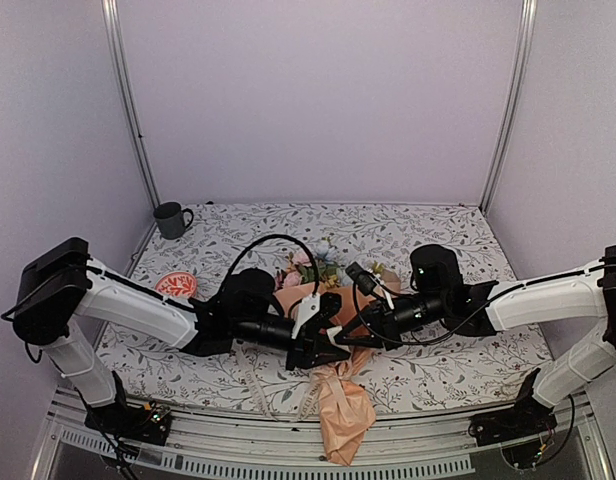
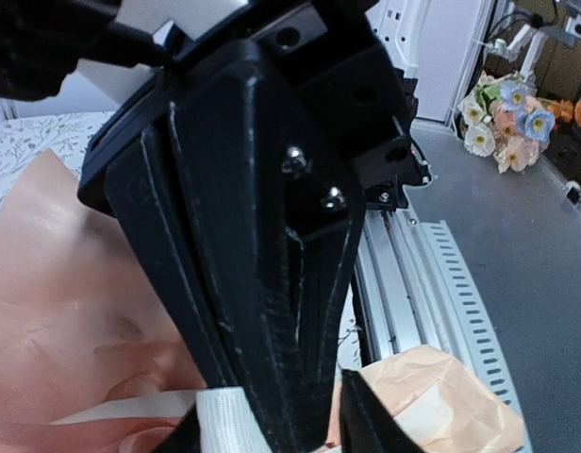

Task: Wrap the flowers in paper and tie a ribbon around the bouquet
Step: Cross the half-tied ribbon over the folded bouquet.

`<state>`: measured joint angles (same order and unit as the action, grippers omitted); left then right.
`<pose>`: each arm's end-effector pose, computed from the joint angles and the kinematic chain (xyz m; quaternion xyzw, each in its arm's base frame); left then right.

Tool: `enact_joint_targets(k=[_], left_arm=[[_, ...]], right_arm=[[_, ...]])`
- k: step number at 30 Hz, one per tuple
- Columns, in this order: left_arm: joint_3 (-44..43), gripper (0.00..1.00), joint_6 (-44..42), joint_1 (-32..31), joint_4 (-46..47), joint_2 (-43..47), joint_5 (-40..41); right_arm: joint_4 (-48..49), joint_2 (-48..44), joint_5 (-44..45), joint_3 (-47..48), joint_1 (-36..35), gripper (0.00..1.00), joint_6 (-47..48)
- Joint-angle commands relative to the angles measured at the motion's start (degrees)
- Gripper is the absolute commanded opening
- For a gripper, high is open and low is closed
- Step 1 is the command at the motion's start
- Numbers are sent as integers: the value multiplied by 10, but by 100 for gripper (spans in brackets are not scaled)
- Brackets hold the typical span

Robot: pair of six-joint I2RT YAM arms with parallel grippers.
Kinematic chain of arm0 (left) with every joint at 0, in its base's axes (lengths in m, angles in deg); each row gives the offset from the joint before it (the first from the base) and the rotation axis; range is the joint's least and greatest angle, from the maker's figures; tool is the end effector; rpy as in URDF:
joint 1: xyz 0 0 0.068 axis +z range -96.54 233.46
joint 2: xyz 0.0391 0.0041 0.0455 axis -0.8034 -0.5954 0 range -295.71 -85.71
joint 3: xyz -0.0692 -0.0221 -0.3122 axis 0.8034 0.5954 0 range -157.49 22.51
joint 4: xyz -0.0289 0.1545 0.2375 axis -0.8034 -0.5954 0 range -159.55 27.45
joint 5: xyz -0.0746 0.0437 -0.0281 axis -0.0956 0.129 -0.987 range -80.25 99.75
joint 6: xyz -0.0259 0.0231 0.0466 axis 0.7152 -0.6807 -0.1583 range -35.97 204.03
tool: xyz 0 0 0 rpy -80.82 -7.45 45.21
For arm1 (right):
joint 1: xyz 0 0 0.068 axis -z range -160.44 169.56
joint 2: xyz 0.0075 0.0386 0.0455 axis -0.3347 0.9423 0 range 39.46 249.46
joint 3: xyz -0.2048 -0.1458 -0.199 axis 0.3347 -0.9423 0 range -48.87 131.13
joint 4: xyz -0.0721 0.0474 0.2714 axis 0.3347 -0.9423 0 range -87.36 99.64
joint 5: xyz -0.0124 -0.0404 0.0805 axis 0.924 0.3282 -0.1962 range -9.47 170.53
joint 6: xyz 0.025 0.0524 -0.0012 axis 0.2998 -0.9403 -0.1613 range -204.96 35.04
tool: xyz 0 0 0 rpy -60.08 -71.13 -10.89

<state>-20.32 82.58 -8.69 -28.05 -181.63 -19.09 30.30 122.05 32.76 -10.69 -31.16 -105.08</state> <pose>0.1536 -0.3338 0.2100 0.5380 0.5919 -0.4600 0.3855 0.1710 0.2575 0.2370 -0.4155 0.6802 0.5659 0.2107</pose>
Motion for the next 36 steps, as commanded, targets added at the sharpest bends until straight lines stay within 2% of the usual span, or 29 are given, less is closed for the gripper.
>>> enact_joint_targets(k=[1,3,4,7,9,13,17,18,21,23,28,32,36], left_arm=[[-1,23,1,-3,10,4,-29],[-9,4,3,-3,-7,0,-34],[-10,0,6,-3,-10,0,-31],[-5,0,14,-3,-10,2,-16],[-2,0,20,-3,-12,5,7],[-5,0,33,-1,-17,2,34],[-8,0,37,-1,-20,-3,50],[-8,0,37,-1,-22,-3,55],[-9,0,38,0,-28,-2,77],[-8,0,40,1,-28,-2,83],[-7,0,39,0,-30,-4,88],[-4,0,39,0,-32,-2,92],[-2,0,39,0,-34,2,91]], right_arm=[[12,-3,15,4,-1,4,-1],[11,-4,19,3,-1,3,-2],[12,-5,20,2,0,3,-2],[11,-10,22,-3,1,5,-7],[9,-17,26,-5,3,11,-11],[-6,-49,40,-9,2,17,-22],[-74,-82,95,-10,3,39,-25],[-103,-92,123,-10,2,41,-27],[-216,-128,211,-1,-8,37,-47],[-253,-159,259,-5,-39,33,-60],[-242,-205,367,-51,-148,29,-134],[-196,-150,433,-56,-226,28,-189],[-193,-51,448,-24,-254,31,-194]])
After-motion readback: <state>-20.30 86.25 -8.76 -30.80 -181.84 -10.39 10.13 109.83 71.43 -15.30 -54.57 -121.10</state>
